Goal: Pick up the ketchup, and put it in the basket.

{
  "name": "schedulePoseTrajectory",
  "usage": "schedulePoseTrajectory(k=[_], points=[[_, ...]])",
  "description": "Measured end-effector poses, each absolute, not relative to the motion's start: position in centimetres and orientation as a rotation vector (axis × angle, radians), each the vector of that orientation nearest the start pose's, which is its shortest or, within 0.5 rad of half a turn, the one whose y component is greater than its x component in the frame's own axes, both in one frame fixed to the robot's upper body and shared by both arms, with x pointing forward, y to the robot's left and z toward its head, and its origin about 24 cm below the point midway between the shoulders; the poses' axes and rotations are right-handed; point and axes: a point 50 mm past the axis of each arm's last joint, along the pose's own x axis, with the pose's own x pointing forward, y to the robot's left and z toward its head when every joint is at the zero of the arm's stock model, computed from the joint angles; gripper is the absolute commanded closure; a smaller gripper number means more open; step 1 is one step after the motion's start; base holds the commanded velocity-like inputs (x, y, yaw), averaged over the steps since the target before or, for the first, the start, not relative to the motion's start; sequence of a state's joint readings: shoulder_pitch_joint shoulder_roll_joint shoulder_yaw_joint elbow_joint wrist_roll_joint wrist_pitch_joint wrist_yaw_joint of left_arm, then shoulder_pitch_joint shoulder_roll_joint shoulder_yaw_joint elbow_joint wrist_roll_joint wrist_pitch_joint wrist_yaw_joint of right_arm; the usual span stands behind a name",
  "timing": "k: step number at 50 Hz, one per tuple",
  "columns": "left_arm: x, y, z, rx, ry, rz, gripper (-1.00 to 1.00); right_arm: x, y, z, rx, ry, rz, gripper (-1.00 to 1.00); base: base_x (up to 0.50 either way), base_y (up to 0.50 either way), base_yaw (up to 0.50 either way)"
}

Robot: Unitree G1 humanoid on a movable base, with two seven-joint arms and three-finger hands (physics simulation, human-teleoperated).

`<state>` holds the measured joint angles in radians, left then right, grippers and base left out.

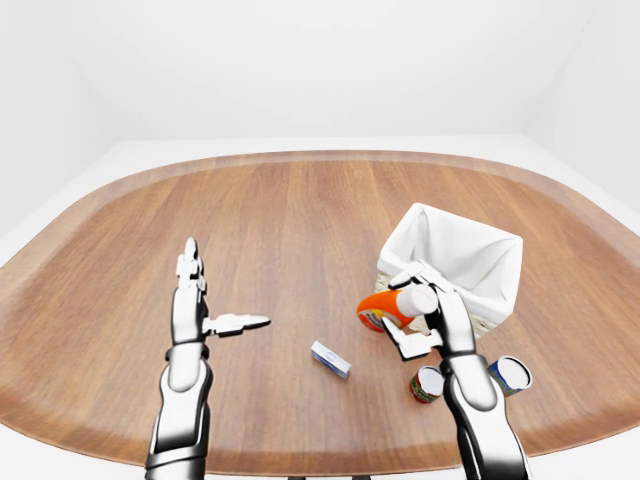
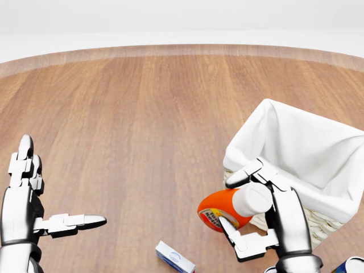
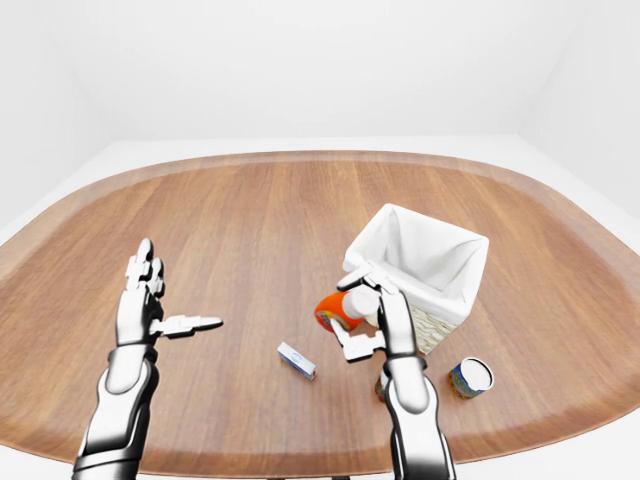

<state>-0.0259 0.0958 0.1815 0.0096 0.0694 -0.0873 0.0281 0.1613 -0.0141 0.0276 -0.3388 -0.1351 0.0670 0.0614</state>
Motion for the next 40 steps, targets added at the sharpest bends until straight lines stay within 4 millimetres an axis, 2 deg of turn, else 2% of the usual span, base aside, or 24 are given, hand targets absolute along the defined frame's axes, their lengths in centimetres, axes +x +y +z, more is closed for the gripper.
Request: schedulePoseTrajectory(k=[18, 40], points=[[25.3, 21.1, 6.2, 0.164, -0.116, 0.199, -1.0, 23.2, -15.9, 12.1, -0.238, -0.282, -0.001, 1.0, 0.0, 0.0, 0.0], [25.3, 21.2, 6.2, 0.161, -0.118, 0.199, -1.0, 24.8, -16.6, 15.2, -0.368, -0.398, -0.017, 1.0, 0.0, 0.0, 0.0]])
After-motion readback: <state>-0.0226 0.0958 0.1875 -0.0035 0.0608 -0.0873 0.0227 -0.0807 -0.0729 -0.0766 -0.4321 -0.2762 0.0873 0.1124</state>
